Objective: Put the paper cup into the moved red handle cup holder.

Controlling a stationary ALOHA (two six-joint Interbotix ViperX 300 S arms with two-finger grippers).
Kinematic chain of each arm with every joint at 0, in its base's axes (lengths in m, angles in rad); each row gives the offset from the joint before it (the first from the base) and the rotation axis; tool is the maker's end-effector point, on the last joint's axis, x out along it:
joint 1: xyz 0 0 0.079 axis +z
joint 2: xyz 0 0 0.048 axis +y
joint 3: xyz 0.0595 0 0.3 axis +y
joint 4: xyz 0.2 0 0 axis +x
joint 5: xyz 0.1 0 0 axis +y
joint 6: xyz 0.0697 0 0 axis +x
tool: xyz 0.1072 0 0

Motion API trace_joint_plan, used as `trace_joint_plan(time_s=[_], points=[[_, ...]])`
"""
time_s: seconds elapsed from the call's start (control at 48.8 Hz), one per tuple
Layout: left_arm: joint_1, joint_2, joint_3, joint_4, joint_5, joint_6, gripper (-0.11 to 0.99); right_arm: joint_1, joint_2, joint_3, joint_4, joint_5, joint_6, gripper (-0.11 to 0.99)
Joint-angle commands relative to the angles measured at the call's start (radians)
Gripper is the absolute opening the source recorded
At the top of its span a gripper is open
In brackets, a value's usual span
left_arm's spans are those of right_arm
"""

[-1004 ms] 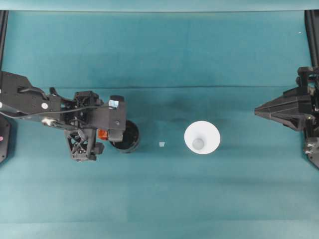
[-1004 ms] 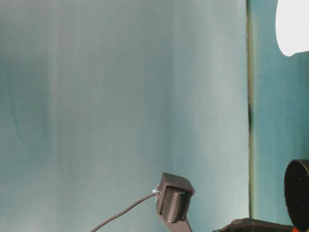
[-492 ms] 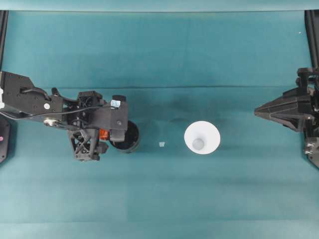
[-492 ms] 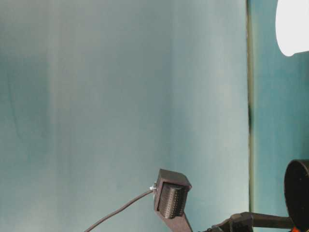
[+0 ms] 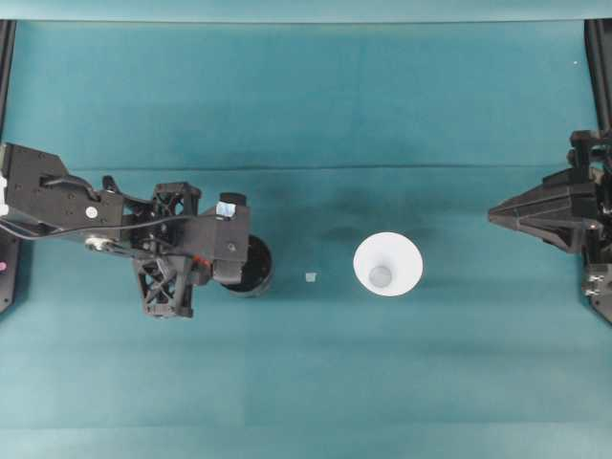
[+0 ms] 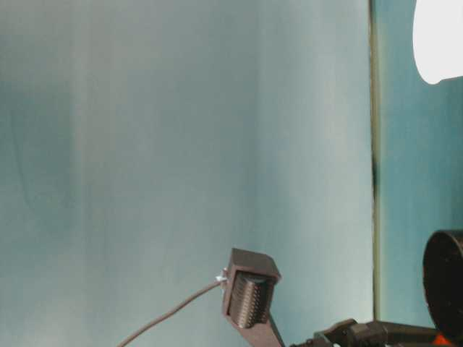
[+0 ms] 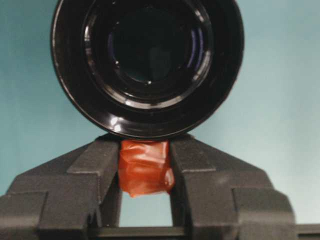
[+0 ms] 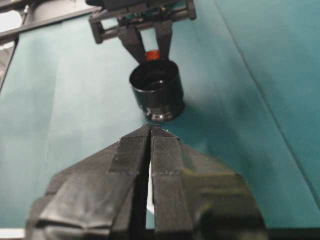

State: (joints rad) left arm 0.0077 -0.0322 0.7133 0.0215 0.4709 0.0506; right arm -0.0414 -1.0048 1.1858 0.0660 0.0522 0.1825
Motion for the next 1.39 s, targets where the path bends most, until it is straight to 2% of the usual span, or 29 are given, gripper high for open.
trace_joint_plan(time_s=[0.0,0.02,0.246,0.266,0.492,0.553,0.84,0.984,1.107,1.127,1.148,1.209,1.373], points=[[-0.005,-0.008,-0.041,0.005,0.014,0.000,0.26,-0.002,0.005,-0.006,0.003,-0.006,0.006,-0.09],[-0.006,-0.009,-0.051,0.002,0.023,0.000,0.26,-0.002,0.006,-0.006,0.003,-0.006,0.006,-0.09],[-0.006,0.009,-0.210,0.002,0.170,0.006,0.26,-0.002,0.005,-0.005,0.002,-0.006,0.008,-0.09],[-0.006,0.015,-0.230,0.005,0.181,0.006,0.26,-0.002,0.006,-0.005,0.003,-0.006,0.008,-0.09],[-0.006,0.094,-0.345,0.002,0.195,0.008,0.26,-0.002,0.006,-0.003,0.003,-0.006,0.006,-0.09],[-0.006,0.115,-0.356,0.005,0.195,0.008,0.26,-0.002,0.005,-0.003,0.002,-0.006,0.006,-0.09],[-0.006,0.202,-0.360,0.002,0.166,0.005,0.26,-0.002,0.006,0.002,0.003,-0.006,0.006,-0.09],[-0.003,0.218,-0.360,0.005,0.129,0.005,0.26,-0.002,0.006,0.002,0.003,-0.006,0.006,-0.09],[0.003,0.227,-0.356,0.002,0.094,0.006,0.26,-0.002,0.006,0.003,0.002,-0.006,0.008,-0.09],[0.003,0.229,-0.356,0.005,0.091,0.006,0.26,-0.002,0.006,0.003,0.002,-0.006,0.008,-0.09],[0.003,0.232,-0.356,0.002,0.089,0.006,0.26,-0.002,0.006,0.003,0.003,-0.006,0.008,-0.09],[0.003,0.236,-0.354,0.005,0.089,0.006,0.26,-0.002,0.006,0.003,0.003,-0.006,0.008,-0.09],[0.003,0.242,-0.342,0.002,0.092,0.008,0.26,-0.002,0.005,0.003,0.003,-0.006,0.008,-0.09]])
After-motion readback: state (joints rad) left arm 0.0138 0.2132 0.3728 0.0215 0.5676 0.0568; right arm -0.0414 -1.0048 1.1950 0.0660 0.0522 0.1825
